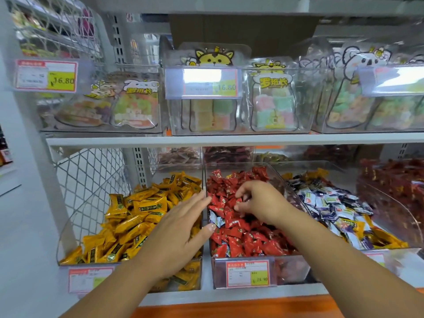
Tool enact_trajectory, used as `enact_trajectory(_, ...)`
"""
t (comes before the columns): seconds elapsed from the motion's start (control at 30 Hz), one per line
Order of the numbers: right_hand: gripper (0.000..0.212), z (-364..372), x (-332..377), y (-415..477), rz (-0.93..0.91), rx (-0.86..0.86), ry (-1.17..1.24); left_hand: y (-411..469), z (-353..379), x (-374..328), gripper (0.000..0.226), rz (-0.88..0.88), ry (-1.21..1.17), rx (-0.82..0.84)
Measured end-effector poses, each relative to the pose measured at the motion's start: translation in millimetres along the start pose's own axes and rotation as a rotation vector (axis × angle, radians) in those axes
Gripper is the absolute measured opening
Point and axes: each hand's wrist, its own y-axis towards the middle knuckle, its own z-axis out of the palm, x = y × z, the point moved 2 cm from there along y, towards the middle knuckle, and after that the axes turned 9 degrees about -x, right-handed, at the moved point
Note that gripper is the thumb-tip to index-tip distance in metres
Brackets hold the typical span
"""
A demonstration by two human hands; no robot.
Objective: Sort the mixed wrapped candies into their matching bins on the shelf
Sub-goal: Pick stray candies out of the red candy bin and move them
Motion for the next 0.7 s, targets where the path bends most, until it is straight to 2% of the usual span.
enact_trajectory(0.1,0.022,-6,29,-2,-0.103,0.002,0.116,2,2,1,0.061,0.001,-0.002,-0.018)
enact_trajectory(0.17,0.019,5,41,-6,-0.176,0.126,0.043,2,3,2,0.061,0.005,0.009,-0.023)
enact_trajectory(0.27,0.041,27,40,-7,-0.209,0.301,-0.147,3,3,3,0.063,0.012,0.012,-0.019)
enact_trajectory(0.33,0.056,34,34,-7,-0.179,0.359,-0.141,3,3,3,0.064,0.010,0.008,-0.017)
enact_trajectory(0.4,0.062,38,27,-4,-0.164,0.381,-0.113,3,3,3,0.064,0.009,0.006,-0.018)
enact_trajectory(0.43,0.058,41,25,-3,-0.165,0.364,-0.107,3,2,3,0.064,0.011,0.005,-0.017)
enact_trajectory(0.57,0.024,46,22,-1,-0.210,0.228,-0.072,4,2,1,0.062,0.014,0.005,-0.012)
enact_trajectory(0.7,0.018,29,24,4,-0.228,0.163,-0.004,4,2,3,0.062,0.017,0.006,-0.016)
